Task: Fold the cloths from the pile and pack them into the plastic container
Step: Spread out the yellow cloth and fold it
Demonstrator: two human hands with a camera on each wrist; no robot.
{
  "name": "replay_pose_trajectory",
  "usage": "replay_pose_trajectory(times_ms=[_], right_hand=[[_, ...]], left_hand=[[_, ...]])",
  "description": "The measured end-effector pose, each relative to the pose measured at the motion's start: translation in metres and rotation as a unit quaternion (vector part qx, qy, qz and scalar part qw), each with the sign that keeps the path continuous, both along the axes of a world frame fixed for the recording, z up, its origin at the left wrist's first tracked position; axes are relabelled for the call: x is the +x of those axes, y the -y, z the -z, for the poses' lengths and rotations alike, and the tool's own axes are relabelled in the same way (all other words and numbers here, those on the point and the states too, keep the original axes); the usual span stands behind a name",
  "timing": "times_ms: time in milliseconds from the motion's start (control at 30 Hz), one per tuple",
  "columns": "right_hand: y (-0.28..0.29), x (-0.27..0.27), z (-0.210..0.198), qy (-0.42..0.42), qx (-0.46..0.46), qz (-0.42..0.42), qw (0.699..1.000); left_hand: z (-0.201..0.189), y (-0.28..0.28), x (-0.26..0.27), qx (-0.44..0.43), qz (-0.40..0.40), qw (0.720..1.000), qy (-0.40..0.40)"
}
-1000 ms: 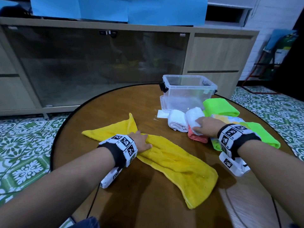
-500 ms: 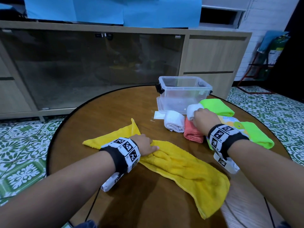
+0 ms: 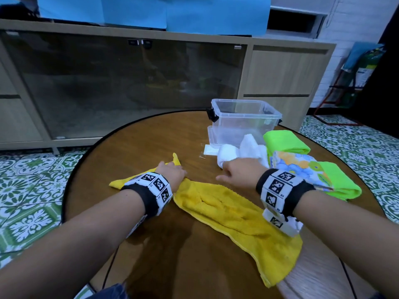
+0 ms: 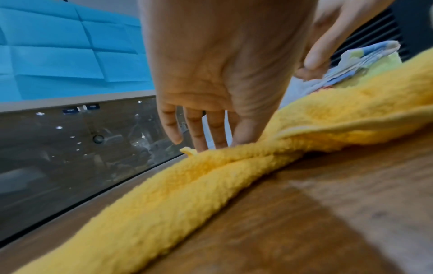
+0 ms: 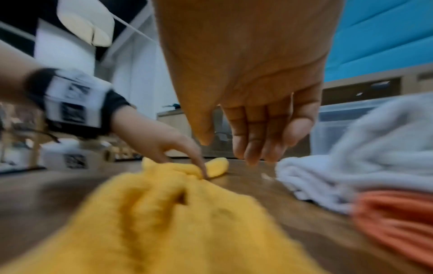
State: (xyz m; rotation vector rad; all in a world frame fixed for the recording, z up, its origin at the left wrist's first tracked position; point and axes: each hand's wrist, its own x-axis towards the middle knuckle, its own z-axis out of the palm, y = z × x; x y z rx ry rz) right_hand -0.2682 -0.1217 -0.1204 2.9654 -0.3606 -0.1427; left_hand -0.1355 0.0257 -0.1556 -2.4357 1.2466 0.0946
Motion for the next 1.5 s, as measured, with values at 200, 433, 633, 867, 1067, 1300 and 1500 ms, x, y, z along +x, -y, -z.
replay_pose_trajectory(times_ms=[200,433,633,867,1067,1300,1500], right_hand=[[-0.072,-0.001,0.011,-0.13,0.025,-0.051,0.99],[-0.073,-0.016,0.031,-0.129,-0.091,-0.064,0.985],[-0.007,-0.042,0.01,-0.105,-0.047,0.057,0.992],[0.013,-0.045,-0.004,0.005,0.067,0.137,0.988],[-0.025,-0.002,-0.009,0.164,0.368,0.03,0.915],[-0.022,0.009,0.001,0.209,0.41,0.008,0.888],[-0.011,0.008,0.004,0.243,0.488,0.013,0.838]], left_hand=[[-0.013,-0.008,0.005,-0.039,-0.039,0.998,0.02],[-0.03,-0.044,0.013,-0.038,-0.098,0.994,0.043],[-0.038,-0.058,0.024,-0.222,-0.122,0.964,-0.084],[-0.046,-0.053,0.03,-0.433,-0.15,0.862,-0.216],[-0.065,-0.012,-0.009,-0.377,-0.01,0.856,-0.354],[-0.075,-0.004,-0.017,-0.354,-0.013,0.834,-0.422],[-0.073,-0.014,-0.009,-0.438,-0.055,0.772,-0.458]])
